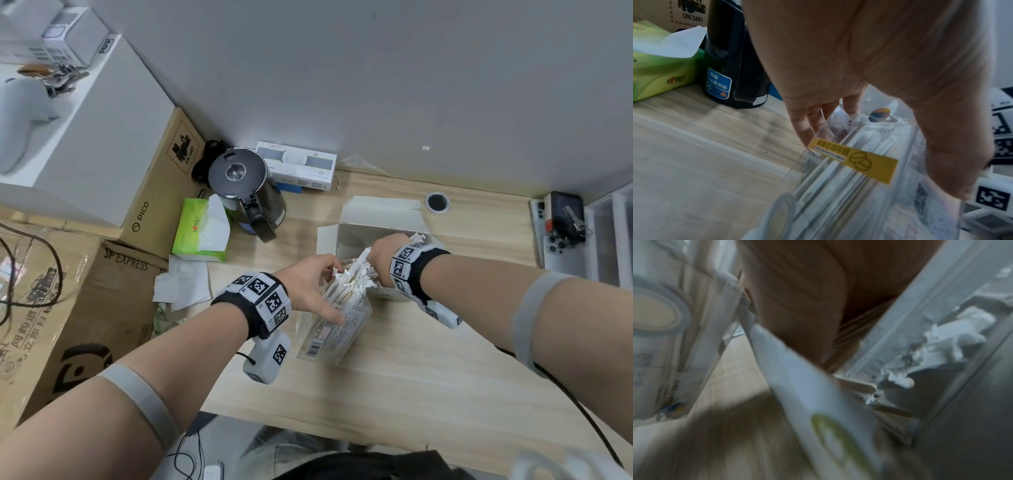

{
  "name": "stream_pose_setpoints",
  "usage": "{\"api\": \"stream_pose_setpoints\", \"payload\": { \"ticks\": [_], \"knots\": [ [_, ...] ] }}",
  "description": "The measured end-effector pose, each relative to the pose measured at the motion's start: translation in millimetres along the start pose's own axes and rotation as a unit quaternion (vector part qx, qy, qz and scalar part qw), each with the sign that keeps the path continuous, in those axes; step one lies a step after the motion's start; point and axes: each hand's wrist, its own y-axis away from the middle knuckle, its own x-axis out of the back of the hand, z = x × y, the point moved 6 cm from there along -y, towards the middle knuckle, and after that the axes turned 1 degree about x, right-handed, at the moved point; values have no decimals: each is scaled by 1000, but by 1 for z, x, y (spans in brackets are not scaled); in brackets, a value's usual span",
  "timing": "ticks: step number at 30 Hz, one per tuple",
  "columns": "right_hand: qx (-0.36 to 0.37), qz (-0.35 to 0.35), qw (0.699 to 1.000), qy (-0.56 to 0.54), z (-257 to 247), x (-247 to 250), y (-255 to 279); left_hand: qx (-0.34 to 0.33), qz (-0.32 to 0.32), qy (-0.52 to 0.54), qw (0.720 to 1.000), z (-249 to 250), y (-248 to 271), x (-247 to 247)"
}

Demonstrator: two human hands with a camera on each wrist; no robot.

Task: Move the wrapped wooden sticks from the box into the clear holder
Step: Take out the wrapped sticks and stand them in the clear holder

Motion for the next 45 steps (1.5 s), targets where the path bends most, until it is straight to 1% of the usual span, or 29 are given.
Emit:
{"api": "stream_pose_setpoints", "payload": {
  "ticks": [5, 8, 11, 14, 16, 17, 19, 21, 23, 25, 29, 34, 36, 39, 45],
  "knots": [
    [15, 13, 1000, 2, 10, 6, 11, 5, -1, -10, 1000, 2, 0, 0],
    [13, -1, 1000, 7, 16, 6, 8, 4, 1, -19, 1000, 5, 1, 1],
    [1, -8, 1000, 11, 21, -2, -6, 8, 2, -28, 1000, 7, 3, 0],
    [-18, -27, 999, 25, 37, -25, -34, 11, 3, -38, 999, 9, 4, 0],
    [-19, -24, 999, 12, 51, -37, -51, 14, 3, -47, 999, 11, 5, -1],
    [-22, -22, 999, 14, 56, -33, -45, 15, 3, -49, 999, 13, 5, 0],
    [-23, 1, 1000, 7, 59, -9, -2, 17, 3, -58, 998, 16, 6, -1],
    [-28, 6, 999, -23, 61, 9, 35, 19, -1, -69, 997, 20, 7, -1],
    [-25, 10, 998, -52, 66, 18, 58, 25, -8, -73, 997, 24, 8, -1],
    [-29, 21, 997, -68, 74, 18, 65, 26, -7, -81, 996, 28, 9, 0],
    [-22, 21, 997, -78, 81, 16, 79, 34, -1, -99, 995, 31, 8, 2],
    [-13, 92, 983, -157, 103, 34, 97, 47, 3, -98, 994, 32, 6, 3],
    [-9, 98, 979, -180, 110, 42, 105, 46, 1, -99, 994, 36, 6, 2],
    [20, 90, 974, -209, 109, 51, 115, 47, -3, -96, 994, 39, 4, 1],
    [105, 86, 973, -189, 75, 57, 115, 23, -11, -48, 999, 47, 1, 2]
  ]
}}
